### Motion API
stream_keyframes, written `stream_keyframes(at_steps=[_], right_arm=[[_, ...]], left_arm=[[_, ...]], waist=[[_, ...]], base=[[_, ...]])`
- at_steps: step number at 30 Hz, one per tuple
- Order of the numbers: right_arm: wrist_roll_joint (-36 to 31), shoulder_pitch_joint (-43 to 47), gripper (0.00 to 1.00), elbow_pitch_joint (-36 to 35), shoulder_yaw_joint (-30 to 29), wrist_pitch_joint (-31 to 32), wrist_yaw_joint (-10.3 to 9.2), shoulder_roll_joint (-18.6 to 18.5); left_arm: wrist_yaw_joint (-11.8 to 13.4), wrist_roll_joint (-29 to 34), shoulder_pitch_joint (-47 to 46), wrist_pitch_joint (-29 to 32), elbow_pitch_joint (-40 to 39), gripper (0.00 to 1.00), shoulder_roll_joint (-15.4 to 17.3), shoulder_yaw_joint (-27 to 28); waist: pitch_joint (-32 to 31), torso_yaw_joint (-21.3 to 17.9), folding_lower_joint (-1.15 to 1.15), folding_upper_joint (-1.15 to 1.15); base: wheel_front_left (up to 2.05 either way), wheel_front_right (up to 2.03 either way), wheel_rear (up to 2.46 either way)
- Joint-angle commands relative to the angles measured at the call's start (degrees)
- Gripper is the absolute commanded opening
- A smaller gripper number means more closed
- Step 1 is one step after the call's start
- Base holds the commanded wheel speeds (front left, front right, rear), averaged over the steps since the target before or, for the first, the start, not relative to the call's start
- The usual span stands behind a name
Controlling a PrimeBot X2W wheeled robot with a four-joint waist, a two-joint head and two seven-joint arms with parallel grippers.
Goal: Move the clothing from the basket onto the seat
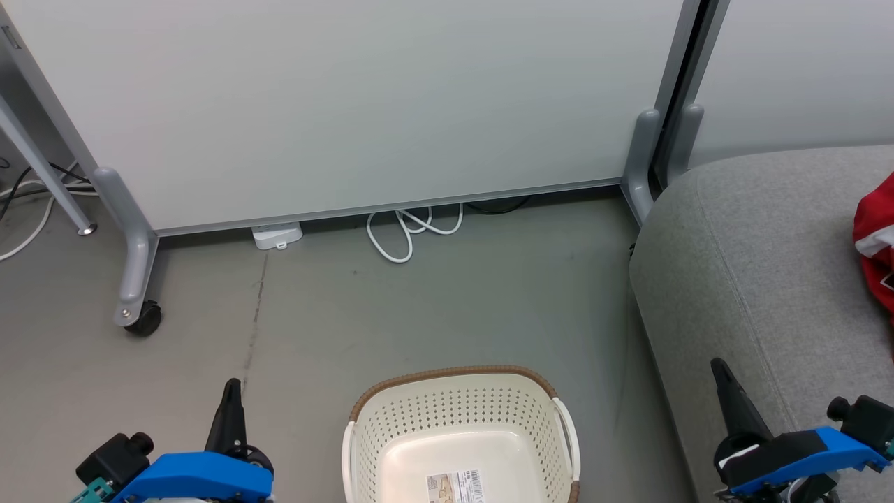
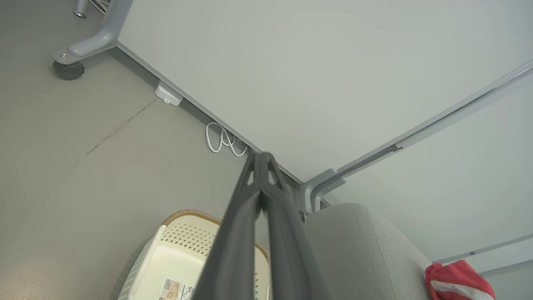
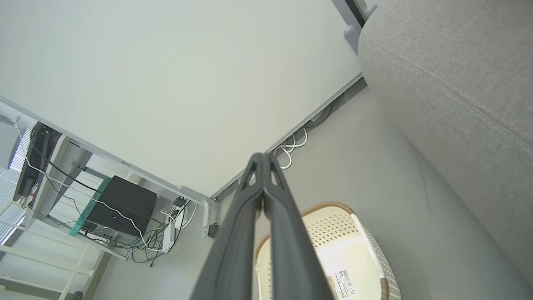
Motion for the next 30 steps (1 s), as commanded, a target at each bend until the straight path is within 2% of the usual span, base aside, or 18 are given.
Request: stream_keyframes(at_steps=[1,30], right_arm=[[1.66,-1.63,0.00,-0.62,-0.22,0.15,0.02,0.00],[20.40,-2.98,0.00,-0.15,-1.22,1.67,0.03,0.18]], left_arm=[[-0.06,-1.36,-1.73,0.32,-1.08,0.00,0.17,0.64],[-0.11,-18.49,-2.73,5.28,-3.97,0.00,-0.34,4.05]], waist=[[-0.01,-0.01,0.00,0.00],[-0.14,-0.42,0.00,0.00]], base=[[0.00,0.00,0.00],[0.00,0.00,0.00]])
